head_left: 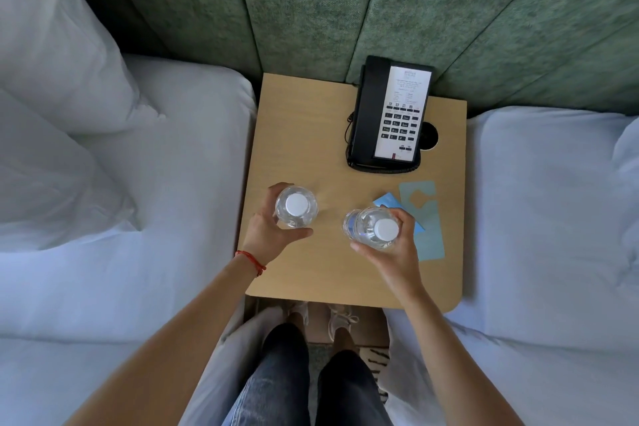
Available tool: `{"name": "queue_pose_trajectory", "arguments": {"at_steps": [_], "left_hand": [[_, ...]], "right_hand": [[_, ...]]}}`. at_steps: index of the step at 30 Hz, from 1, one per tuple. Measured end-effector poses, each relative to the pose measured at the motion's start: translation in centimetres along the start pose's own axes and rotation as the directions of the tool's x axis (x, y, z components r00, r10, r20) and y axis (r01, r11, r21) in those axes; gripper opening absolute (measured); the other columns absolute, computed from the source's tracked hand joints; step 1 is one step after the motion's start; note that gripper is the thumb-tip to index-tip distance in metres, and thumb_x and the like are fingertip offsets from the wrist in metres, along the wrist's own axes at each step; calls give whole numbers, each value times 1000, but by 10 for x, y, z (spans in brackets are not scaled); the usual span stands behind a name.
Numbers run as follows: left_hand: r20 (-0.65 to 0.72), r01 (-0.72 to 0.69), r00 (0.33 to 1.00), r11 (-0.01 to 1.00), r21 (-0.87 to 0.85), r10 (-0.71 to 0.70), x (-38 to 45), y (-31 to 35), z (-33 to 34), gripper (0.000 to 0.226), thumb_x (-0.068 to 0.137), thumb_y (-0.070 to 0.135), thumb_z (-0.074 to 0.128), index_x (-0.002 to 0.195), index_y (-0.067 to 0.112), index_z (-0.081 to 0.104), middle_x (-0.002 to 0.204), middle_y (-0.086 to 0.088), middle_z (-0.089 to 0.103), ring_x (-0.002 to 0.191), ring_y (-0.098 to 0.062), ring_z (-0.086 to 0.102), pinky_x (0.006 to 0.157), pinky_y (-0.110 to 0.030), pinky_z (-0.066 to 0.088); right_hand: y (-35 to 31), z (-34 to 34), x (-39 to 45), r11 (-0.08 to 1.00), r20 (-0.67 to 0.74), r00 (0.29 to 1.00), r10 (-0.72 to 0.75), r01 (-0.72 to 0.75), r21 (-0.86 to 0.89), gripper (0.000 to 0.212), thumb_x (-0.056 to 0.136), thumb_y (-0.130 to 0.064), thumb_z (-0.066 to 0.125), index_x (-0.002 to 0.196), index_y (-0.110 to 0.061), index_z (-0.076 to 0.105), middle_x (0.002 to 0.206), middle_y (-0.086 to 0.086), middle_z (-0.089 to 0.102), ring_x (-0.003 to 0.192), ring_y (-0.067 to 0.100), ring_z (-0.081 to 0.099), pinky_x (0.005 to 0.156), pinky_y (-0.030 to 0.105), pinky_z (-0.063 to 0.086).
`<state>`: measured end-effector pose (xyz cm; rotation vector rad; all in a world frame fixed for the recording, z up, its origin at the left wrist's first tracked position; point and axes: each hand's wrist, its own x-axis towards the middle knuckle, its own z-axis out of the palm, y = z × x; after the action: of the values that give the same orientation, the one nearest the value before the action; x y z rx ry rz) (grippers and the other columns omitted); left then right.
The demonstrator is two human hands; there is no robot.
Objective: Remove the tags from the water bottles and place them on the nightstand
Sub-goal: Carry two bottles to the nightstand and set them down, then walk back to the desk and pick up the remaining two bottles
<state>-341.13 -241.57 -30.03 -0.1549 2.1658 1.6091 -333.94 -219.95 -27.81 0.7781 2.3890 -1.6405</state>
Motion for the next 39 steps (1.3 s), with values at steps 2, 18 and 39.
{"name": "queue_pose_trajectory", "arguments": {"at_steps": [2, 18, 39], "left_hand": [[-2, 16, 1000, 1000, 5, -16, -2, 4, 0, 79, 57, 9, 85, 117, 36, 42, 108, 24, 53, 103, 7, 51, 85, -15, 45], [-266, 55, 964, 992, 112, -24, -86, 64, 0, 62, 78, 32, 69, 133, 19, 43, 136, -3, 48, 123, -17, 44, 99, -30, 37], [-867, 393, 495, 903, 173, -49, -312, 37, 54, 52, 87, 27, 60, 132, 9, 44, 141, -11, 43, 134, -28, 33, 111, -38, 24]], "right_hand": [[-4, -1, -1, 1000, 19, 1000, 4, -3, -26, 75, 59, -28, 85, 116, -38, 36, 110, -28, 47, 104, -8, 49, 84, 16, 38], [-50, -46, -39, 993, 122, 986, -118, 120, -11, 62, 73, -42, 71, 128, -28, 44, 137, -9, 47, 129, 7, 41, 109, 35, 33], [-102, 12, -112, 568, 807, 380, -452, 820, -69, 53, 84, -39, 62, 131, -20, 46, 140, -2, 45, 131, 12, 37, 104, 20, 25]]}}
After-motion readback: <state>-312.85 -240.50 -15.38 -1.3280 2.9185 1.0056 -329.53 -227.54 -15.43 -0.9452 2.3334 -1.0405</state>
